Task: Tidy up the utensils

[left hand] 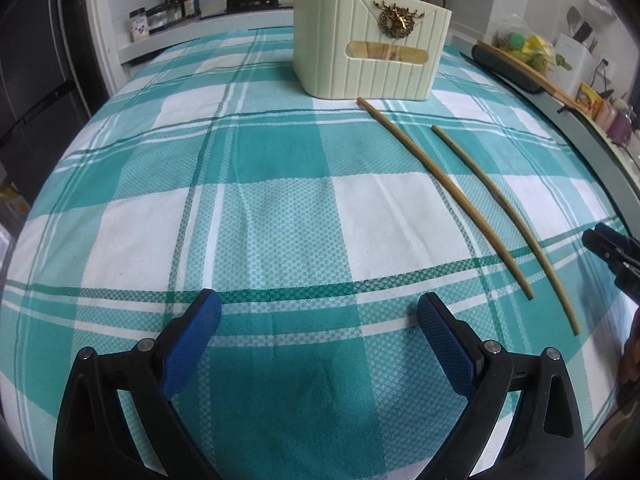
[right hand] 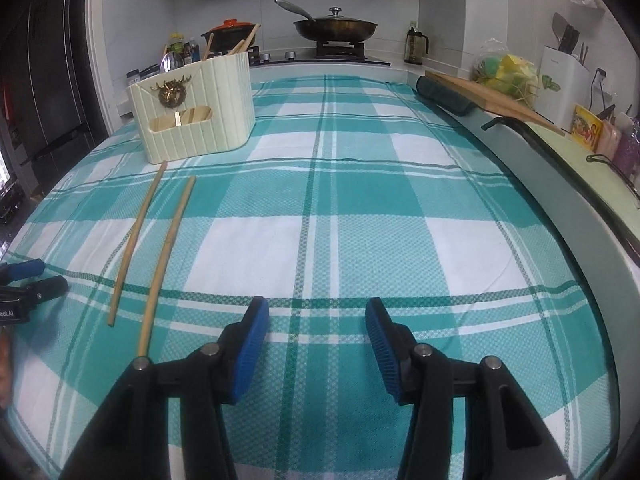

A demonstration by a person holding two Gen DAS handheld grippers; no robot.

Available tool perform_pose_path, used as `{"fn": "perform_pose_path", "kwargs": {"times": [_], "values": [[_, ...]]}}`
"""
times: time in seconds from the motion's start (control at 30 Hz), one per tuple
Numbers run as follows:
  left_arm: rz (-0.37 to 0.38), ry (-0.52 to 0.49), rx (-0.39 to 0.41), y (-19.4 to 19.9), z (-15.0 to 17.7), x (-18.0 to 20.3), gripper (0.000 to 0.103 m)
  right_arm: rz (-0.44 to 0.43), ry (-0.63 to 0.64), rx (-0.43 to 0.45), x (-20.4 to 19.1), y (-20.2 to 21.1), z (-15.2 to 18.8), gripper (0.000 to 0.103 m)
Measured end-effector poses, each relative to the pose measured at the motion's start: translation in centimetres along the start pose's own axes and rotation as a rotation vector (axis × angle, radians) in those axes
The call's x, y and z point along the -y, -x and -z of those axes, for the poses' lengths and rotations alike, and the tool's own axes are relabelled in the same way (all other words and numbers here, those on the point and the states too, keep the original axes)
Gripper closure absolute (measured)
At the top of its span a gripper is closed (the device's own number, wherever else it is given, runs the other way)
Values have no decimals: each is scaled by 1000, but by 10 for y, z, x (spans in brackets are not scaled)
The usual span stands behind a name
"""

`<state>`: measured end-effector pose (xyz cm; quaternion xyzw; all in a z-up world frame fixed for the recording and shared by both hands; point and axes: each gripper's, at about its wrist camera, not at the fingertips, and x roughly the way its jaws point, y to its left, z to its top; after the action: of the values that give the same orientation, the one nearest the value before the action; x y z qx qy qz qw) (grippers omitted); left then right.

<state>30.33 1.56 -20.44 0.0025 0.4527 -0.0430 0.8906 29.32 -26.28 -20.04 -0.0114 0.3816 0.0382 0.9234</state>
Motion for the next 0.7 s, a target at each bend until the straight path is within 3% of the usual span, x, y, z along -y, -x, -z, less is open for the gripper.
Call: {"fn": "perform_pose_path", "kwargs": {"times": [0.17, 0.7], "values": [[-5, -21, -17, -2, -1, 4, 1, 8, -4, -62, 0, -11, 2, 52], [-4, -24, -17, -2, 0, 4, 1, 14, -7, -60, 0, -11, 3, 52]]}}
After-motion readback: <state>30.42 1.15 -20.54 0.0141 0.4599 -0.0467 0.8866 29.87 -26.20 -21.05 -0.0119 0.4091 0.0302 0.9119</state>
